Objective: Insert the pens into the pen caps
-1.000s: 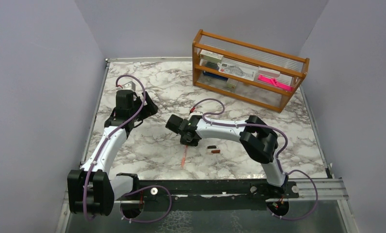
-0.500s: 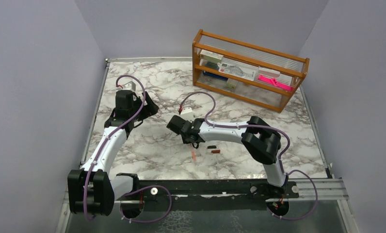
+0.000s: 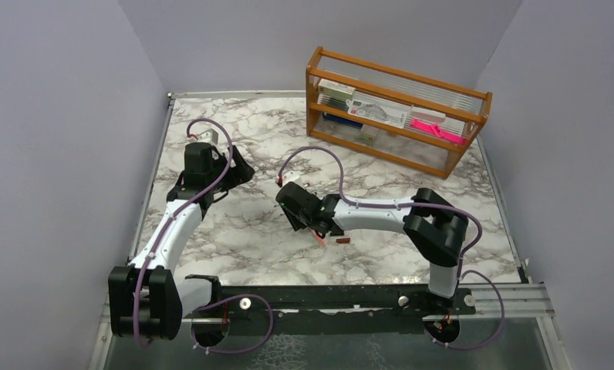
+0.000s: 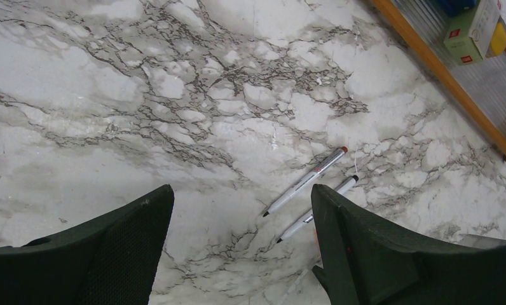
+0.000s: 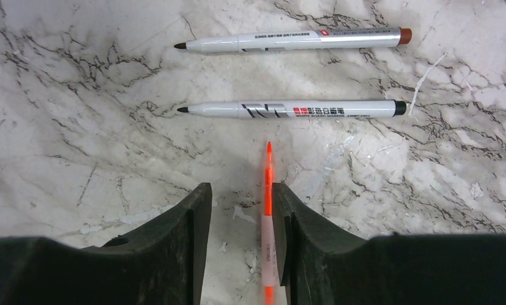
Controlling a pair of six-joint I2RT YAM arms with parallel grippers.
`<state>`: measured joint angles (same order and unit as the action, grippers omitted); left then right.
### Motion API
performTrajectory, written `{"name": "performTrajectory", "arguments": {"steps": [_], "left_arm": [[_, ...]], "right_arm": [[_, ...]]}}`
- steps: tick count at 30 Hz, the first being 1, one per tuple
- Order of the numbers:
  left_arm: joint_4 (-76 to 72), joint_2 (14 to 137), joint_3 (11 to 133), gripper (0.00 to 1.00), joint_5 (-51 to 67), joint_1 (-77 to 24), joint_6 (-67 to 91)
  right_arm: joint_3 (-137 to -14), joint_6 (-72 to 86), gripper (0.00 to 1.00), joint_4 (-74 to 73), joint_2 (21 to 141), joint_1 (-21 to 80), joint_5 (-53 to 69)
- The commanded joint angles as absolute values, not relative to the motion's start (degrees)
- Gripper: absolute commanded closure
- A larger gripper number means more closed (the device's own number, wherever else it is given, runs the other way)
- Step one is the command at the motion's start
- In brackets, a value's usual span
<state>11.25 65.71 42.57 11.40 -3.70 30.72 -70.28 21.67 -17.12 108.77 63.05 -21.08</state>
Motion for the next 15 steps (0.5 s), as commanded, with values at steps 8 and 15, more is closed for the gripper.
{"name": "performTrajectory", "arguments": {"steps": [8,15], "left_arm": [[8.62,65.92,41.77,0.19,14.9,-3.33,30.54],[8.11,65.67,41.17,0.19,15.56,-3.3,30.74]], "right_arm": [[-62.08,25.04,0.57,-14.92,102.78,63.44,-20.99],[-58.3,25.8,0.57,-14.63,99.65,62.87,-22.97]]}}
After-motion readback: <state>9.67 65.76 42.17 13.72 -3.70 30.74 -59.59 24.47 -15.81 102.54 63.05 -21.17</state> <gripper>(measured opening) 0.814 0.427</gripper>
